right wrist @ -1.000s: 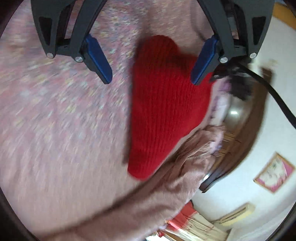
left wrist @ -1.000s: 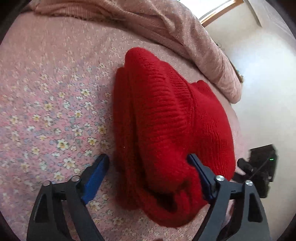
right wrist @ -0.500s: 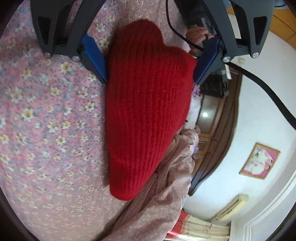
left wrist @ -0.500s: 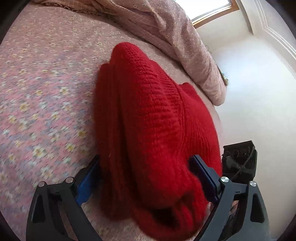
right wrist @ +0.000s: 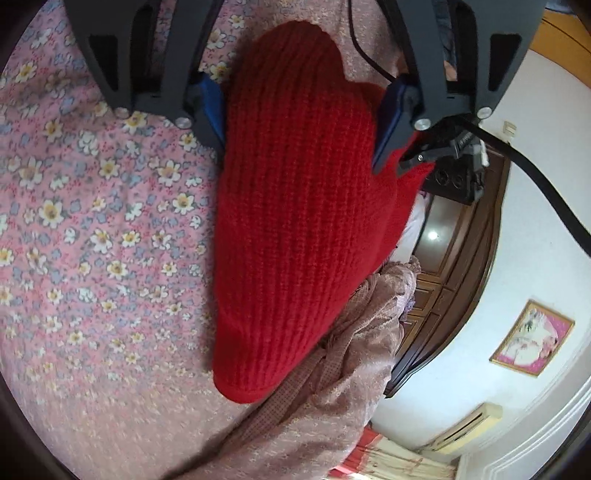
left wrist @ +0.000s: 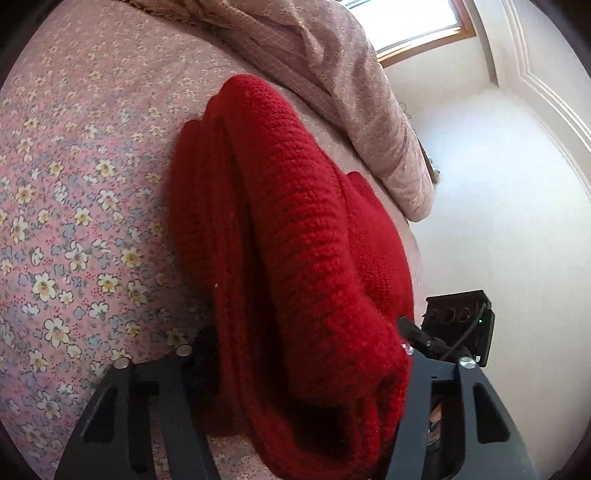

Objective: Fold small clothes

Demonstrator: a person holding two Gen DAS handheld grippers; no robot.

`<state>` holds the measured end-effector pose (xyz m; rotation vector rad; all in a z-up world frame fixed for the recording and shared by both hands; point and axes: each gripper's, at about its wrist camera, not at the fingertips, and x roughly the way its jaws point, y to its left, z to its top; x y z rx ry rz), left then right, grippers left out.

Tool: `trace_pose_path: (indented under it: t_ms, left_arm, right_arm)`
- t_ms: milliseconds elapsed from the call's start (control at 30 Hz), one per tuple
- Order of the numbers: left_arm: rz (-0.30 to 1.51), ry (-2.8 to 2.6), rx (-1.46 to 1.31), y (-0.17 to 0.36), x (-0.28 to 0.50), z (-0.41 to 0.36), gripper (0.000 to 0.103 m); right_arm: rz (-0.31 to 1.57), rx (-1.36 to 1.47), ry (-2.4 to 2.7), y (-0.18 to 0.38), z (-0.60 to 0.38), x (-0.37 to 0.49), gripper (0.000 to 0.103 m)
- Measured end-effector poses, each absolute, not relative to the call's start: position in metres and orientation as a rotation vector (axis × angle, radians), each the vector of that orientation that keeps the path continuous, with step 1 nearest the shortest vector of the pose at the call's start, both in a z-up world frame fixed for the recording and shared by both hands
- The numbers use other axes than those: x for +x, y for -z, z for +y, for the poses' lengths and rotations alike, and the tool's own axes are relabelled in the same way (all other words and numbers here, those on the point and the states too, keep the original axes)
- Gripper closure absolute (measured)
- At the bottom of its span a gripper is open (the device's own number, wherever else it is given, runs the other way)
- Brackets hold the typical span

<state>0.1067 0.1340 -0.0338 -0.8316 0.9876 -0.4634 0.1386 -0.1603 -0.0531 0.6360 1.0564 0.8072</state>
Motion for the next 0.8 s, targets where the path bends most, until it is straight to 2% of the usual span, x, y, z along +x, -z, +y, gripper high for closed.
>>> trace_pose_path:
  t_ms: [233,567,667,800]
  left_arm:
    - [0.903,0.508,-0.742,0.002,0.116,0.115,0.057]
    - [0.758,0.578,-0.644,-0.034,0.186,0.034,0.057]
    - [0.731,0.579,-0.633,-0.032,0.207,0.014,0.057]
    - [0.769,0.544,-0.608,-0.002,0.232,-0.006,0.057]
  right_arm:
    - [0.976,0.469,-0.802,0.023,-0.159,0.138,0.04]
    - [0.782,0.373,-0.732,-0.034,-0.238,0.168,0.041]
    - [0.726,0.391,-0.692,-0.043,-0.269,0.186,0.041]
    - [0.72,0.402,-0.639,-0.029,-0.293,0.209,0.041]
